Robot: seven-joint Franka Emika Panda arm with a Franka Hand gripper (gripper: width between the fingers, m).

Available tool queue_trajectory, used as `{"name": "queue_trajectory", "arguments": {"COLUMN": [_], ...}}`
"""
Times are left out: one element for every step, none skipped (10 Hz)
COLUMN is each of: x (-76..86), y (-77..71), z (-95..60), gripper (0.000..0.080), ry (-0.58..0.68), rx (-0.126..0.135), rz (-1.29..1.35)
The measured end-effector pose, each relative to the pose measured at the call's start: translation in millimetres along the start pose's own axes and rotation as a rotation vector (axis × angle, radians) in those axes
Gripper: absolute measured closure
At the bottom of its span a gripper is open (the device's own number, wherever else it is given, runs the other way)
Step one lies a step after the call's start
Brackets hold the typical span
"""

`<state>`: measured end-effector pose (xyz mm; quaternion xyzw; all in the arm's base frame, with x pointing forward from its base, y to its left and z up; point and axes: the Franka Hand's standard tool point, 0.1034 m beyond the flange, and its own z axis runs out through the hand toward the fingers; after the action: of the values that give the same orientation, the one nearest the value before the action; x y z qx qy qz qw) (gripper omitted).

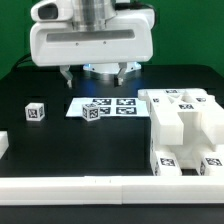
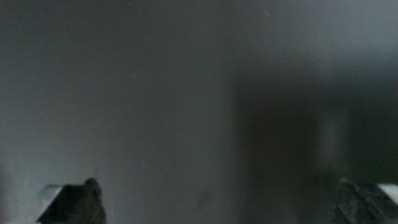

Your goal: Assemble chair

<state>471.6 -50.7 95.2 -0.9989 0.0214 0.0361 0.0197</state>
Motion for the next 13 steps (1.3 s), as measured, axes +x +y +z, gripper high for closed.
{"name": "queue_trajectory", "arguments": {"x": [1.5, 1.2, 1.0, 0.8, -3.1, -17.4, -32.8, -43.1, -48.9, -46.4, -46.3, -48.5, -54.9], "y": [-4.9, -3.4, -3.2, -3.1, 0.3, 8.9, 11.2, 10.6, 6.8, 7.9, 8.3, 10.7, 18.3], "z": [-2.8, -1.7, -1.1, -0.9, 2.7, 12.6, 21.8, 29.6, 35.2, 33.6, 33.6, 36.0, 42.0], "gripper": [0.0151, 0.0151, 0.0151, 0.0151, 0.0151, 0.0151, 0.0151, 0.0151, 0.0151, 0.0151, 0.0151, 0.0151, 0.0151], "ry": [0.011, 0.008, 0.007, 0.007, 0.006, -0.008, -0.037, -0.056, -0.061, -0.057, -0.057, -0.059, -0.069], "rx": [0.0, 0.0, -0.001, -0.001, 0.005, 0.017, 0.018, 0.016, 0.007, 0.008, 0.008, 0.012, 0.024], "rz": [0.013, 0.01, 0.01, 0.01, -0.01, -0.015, -0.011, 0.007, 0.027, 0.022, 0.023, 0.011, 0.007]}}
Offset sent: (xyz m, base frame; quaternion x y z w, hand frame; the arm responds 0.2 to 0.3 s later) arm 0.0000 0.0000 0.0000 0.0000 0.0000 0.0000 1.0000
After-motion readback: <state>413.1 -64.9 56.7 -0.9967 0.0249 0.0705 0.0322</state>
